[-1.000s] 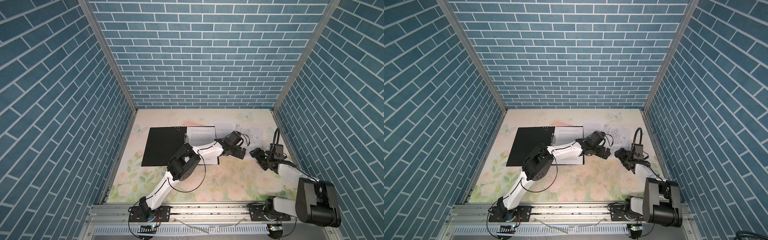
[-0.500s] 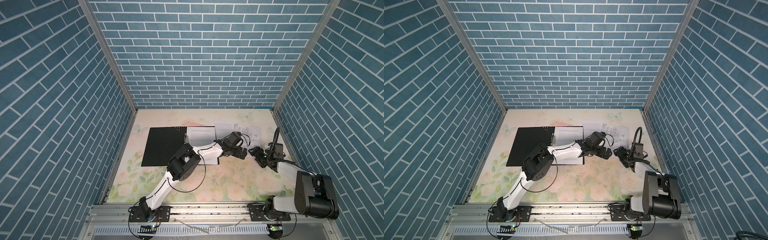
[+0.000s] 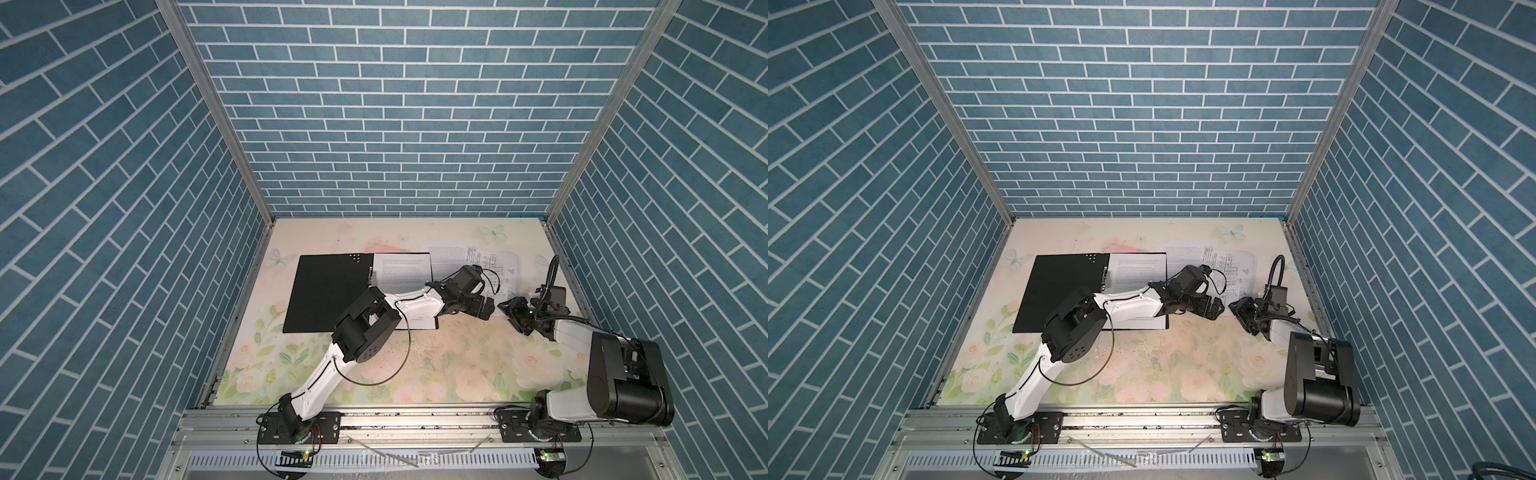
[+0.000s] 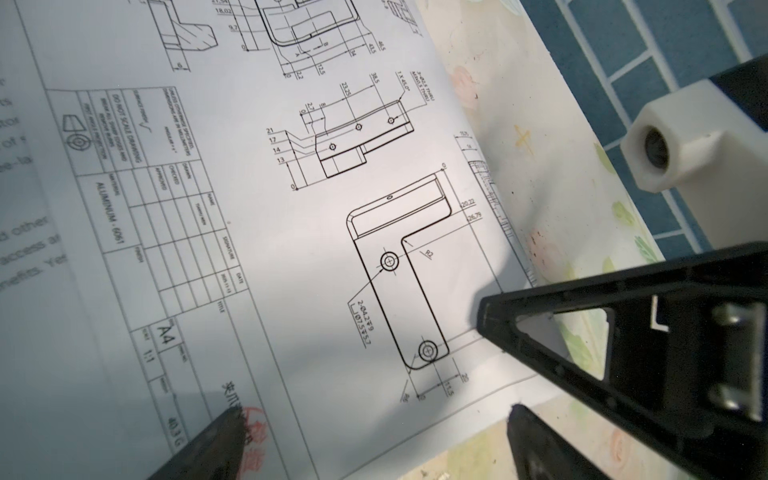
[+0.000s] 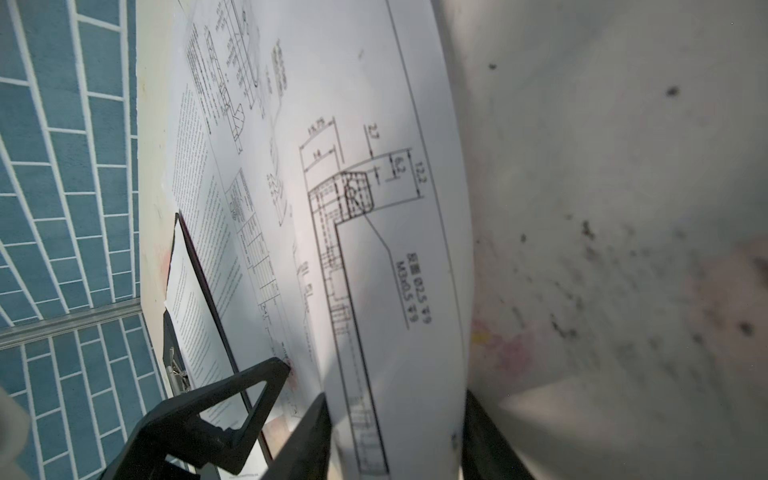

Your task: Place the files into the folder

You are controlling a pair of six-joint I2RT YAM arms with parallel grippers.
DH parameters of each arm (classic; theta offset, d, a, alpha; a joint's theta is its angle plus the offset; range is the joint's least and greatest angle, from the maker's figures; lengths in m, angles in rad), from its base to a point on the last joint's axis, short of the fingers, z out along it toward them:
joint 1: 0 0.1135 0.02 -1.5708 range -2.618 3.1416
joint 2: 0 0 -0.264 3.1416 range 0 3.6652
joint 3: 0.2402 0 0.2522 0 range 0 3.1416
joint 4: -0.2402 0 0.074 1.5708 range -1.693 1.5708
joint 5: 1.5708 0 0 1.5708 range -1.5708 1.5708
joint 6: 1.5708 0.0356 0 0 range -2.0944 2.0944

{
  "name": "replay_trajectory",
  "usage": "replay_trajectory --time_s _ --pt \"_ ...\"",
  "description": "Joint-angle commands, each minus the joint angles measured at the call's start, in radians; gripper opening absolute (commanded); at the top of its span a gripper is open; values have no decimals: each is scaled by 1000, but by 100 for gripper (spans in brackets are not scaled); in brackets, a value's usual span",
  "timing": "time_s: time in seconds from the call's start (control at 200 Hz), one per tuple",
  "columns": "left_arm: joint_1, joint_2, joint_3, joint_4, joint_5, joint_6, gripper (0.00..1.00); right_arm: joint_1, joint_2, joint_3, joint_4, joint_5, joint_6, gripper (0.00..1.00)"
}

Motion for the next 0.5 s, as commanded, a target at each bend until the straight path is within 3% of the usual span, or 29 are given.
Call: replay_trajectory --time_s 0.0,0.195,0.325,0.49 --pt "-10 -19 -33 -66 -10 15 100 -15 21 -21 -89 5 8 48" --pt "-17 -91 -69 -65 -86 145 100 -27 23 -24 -87 -8 5 48" --pt "-46 -140 -106 -64 -189 329 100 -32 30 -22 -86 -15 5 48" --pt "-112 -177 -203 64 -341 583 100 -38 29 -24 -90 -15 4 48"
